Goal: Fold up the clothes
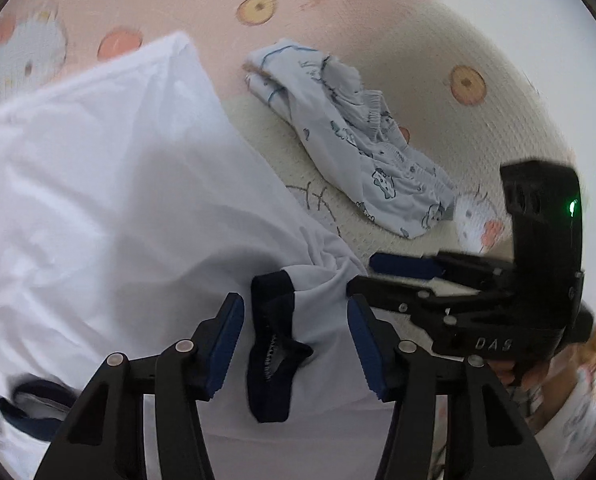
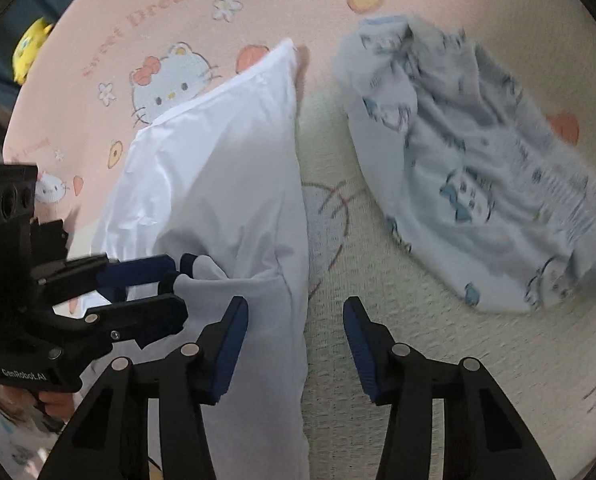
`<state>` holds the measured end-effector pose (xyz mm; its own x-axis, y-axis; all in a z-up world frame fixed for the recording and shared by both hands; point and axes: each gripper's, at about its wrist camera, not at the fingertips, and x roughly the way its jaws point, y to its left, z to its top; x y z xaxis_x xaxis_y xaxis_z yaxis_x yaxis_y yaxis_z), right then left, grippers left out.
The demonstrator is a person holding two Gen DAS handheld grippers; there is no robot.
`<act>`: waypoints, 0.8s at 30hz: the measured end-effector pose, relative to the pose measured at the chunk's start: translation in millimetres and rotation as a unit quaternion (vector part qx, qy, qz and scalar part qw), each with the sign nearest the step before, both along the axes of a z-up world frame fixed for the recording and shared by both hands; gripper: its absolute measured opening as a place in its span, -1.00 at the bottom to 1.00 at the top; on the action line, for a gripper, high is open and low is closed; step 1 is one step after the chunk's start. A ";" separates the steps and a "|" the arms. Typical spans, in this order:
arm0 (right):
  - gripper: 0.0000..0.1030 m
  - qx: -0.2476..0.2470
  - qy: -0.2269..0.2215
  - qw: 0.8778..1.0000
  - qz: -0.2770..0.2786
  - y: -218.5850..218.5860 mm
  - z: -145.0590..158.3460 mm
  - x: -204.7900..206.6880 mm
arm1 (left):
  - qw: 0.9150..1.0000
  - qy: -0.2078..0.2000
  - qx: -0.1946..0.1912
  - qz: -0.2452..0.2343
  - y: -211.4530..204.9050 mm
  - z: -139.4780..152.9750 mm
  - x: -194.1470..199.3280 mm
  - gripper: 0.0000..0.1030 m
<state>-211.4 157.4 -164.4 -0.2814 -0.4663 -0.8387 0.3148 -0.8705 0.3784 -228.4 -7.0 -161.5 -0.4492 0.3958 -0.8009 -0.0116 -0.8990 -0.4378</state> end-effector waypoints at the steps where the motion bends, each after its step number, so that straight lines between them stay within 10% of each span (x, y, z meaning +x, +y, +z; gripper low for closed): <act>1: -0.06 -0.008 -0.003 1.000 -0.002 1.0 -1.0 -0.2 | 1.000 -0.004 0.009 0.005 -1.4 -2.7 -1.1 -0.02; 7: -0.10 -0.037 -0.008 0.999 -0.012 1.5 -8.7 -7.6 | 0.999 -0.023 0.039 0.018 -0.2 -15.4 -5.9 -0.48; 11: -0.80 -0.060 -0.017 0.998 -0.011 -1.0 -14.3 -10.5 | 0.999 -0.018 0.022 0.029 5.3 -13.6 -6.3 -0.70; 17: -0.87 -0.070 0.006 0.997 -0.007 -5.0 -3.6 -8.7 | 0.998 -0.012 -0.025 0.048 4.0 1.8 -2.0 -0.73; 24: -0.91 0.071 0.049 0.996 0.008 -23.0 -8.5 -3.7 | 0.993 -0.015 -0.094 0.065 -6.6 -4.0 1.7 -0.73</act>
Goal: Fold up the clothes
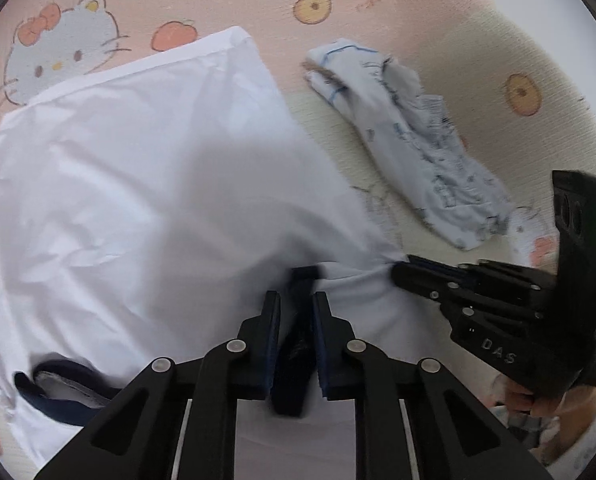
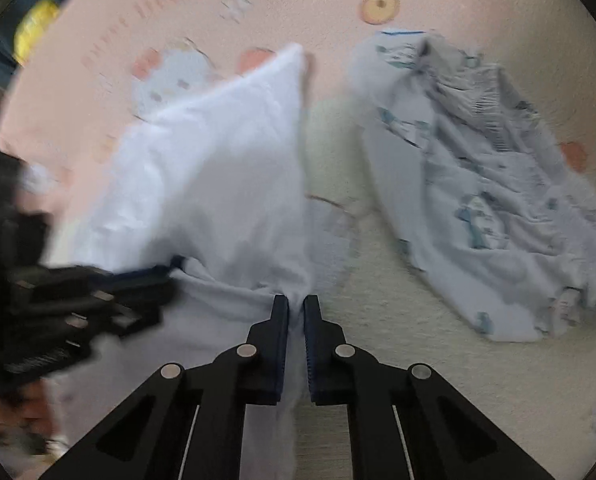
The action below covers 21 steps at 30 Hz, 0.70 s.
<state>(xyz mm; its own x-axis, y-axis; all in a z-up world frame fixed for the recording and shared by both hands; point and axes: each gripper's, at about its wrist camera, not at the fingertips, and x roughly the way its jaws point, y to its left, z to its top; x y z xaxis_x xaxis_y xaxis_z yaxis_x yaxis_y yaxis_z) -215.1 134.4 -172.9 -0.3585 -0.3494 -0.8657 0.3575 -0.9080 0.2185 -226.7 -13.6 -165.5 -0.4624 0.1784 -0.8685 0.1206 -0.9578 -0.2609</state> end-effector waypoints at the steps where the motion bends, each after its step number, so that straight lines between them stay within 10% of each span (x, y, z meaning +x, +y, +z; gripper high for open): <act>1: -0.91 0.009 0.009 1.000 0.006 -1.9 0.0 1.5 | 1.000 -0.003 -0.002 0.000 -2.7 -1.4 -2.0 -0.73; 10: -0.88 -0.020 0.001 1.000 -0.018 13.0 0.2 -2.9 | 0.987 0.041 0.150 0.028 -34.8 8.7 6.0 -0.68; 14: -0.63 -0.025 0.004 1.000 -0.019 16.6 15.4 4.5 | 0.990 0.058 0.125 0.031 -33.9 22.8 15.4 0.62; 16: -0.27 -0.036 0.012 0.999 -0.019 21.1 23.2 10.3 | 0.989 0.064 0.127 0.030 -33.4 25.5 23.4 0.62; 21: -0.23 -0.053 -0.009 0.998 -0.017 26.1 22.7 15.2 | 0.990 0.048 0.132 0.020 -15.5 17.5 34.6 0.61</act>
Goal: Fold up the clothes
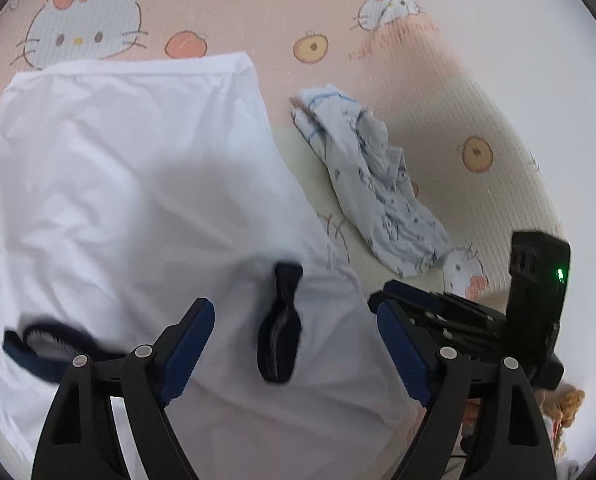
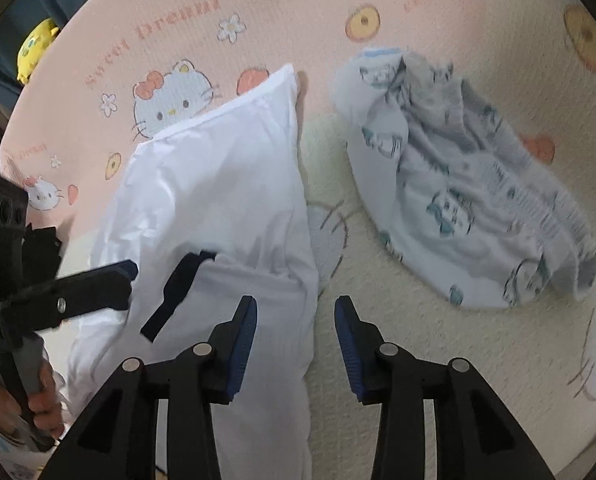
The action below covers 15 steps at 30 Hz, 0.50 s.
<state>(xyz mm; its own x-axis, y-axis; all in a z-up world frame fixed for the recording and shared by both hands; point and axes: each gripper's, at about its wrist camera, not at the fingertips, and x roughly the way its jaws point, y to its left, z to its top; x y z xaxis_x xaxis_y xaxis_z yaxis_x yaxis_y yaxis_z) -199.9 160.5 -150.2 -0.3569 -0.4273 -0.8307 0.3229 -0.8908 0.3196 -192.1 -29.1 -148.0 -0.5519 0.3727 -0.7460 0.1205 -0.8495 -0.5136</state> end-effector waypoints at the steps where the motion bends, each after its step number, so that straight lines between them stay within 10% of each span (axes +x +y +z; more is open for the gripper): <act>1: -0.23 -0.003 -0.009 1.000 -0.002 1.5 -2.5 0.4 | 1.000 -0.001 -0.002 -0.005 5.5 -0.9 2.2 0.61; 6: -0.23 -0.019 -0.037 0.999 0.004 5.1 -12.6 9.6 | 0.999 -0.020 -0.009 -0.024 20.9 -12.3 10.3 0.47; 8: -0.23 -0.020 -0.046 0.999 0.008 5.8 -17.6 13.7 | 0.999 -0.032 -0.013 -0.031 25.6 -19.0 8.4 0.06; 15: -0.25 -0.005 -0.031 0.999 0.024 7.3 -20.4 27.4 | 0.996 -0.057 -0.058 -0.027 27.0 -27.8 5.0 -0.47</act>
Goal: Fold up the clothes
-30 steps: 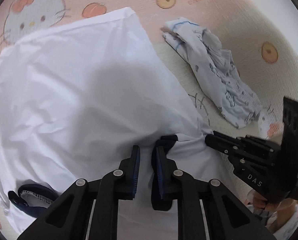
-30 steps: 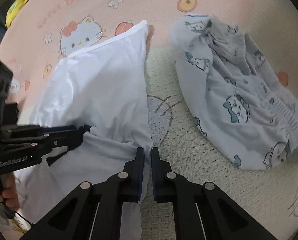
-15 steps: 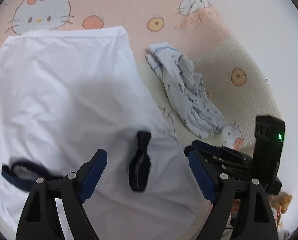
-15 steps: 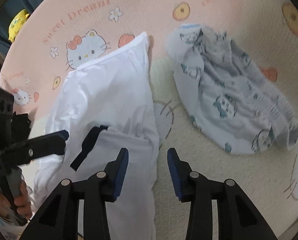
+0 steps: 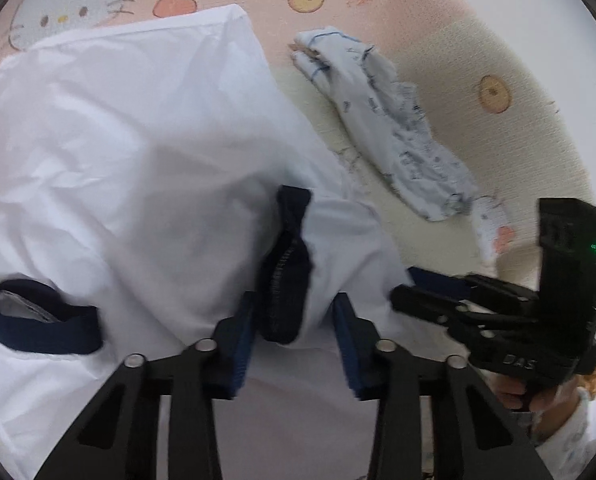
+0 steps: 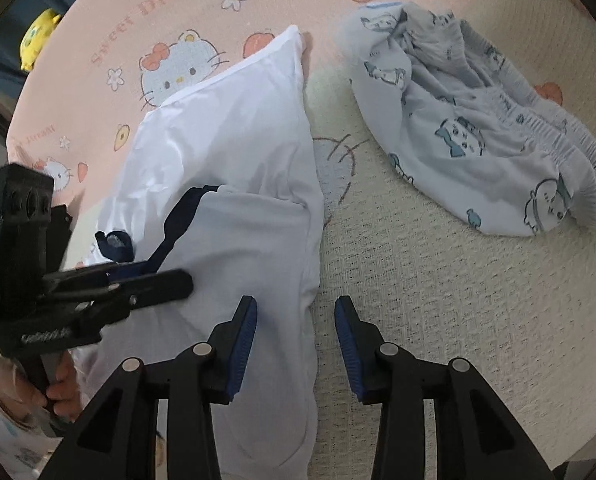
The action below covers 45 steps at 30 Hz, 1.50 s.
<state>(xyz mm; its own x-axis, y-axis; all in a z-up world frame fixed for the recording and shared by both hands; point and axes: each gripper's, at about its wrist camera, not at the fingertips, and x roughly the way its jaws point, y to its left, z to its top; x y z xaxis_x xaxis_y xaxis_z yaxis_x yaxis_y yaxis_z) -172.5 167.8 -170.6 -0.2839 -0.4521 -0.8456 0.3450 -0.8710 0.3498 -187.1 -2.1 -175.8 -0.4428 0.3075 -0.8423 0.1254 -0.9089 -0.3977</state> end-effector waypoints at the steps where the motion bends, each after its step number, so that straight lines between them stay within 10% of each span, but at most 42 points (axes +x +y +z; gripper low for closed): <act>1: -0.30 0.003 0.001 1.000 0.000 -0.9 -1.5 0.8 | 1.000 -0.002 -0.003 0.002 -0.8 -0.9 0.1 -0.52; 3: -0.62 0.039 0.015 0.999 0.012 -4.6 -2.2 4.1 | 1.000 -0.002 -0.010 0.003 -2.5 -1.5 1.3 -0.56; 14: -0.52 0.131 0.063 0.988 0.052 -11.8 1.4 28.5 | 0.998 0.022 -0.054 -0.026 9.8 19.2 15.5 -0.55; 15: -0.41 0.130 0.066 0.988 0.051 -10.2 3.2 30.1 | 0.998 0.027 -0.049 -0.026 10.1 23.7 19.1 -0.47; 17: -0.10 0.130 0.090 0.986 0.057 -9.7 11.5 37.8 | 0.997 0.038 -0.064 -0.032 13.0 34.2 28.0 0.46; 19: 0.04 0.121 0.100 0.986 0.064 -9.0 17.9 45.0 | 0.995 0.055 -0.075 -0.039 14.8 43.7 40.1 0.64; 28: 0.20 0.081 0.145 0.982 0.088 -25.8 54.4 75.8 | 0.985 0.057 -0.158 -0.043 14.8 67.7 88.4 0.64; 35: 0.25 0.076 0.099 0.990 0.072 -47.2 78.7 71.5 | 0.978 0.074 -0.196 -0.001 -7.4 101.8 128.0 0.64; 45: 0.39 0.132 0.160 0.963 0.174 -92.6 114.9 99.8 | 0.971 0.068 -0.229 0.028 -24.5 114.6 155.6 0.64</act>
<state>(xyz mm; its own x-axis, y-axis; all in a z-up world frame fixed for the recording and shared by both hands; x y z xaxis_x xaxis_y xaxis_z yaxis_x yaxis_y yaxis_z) -72.8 75.2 -55.7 -0.4189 -0.3478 -0.8388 0.6851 -0.7273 -0.0406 -31.4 -26.6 -61.2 -0.5653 -0.1128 -0.8171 0.1540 -0.9876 0.0298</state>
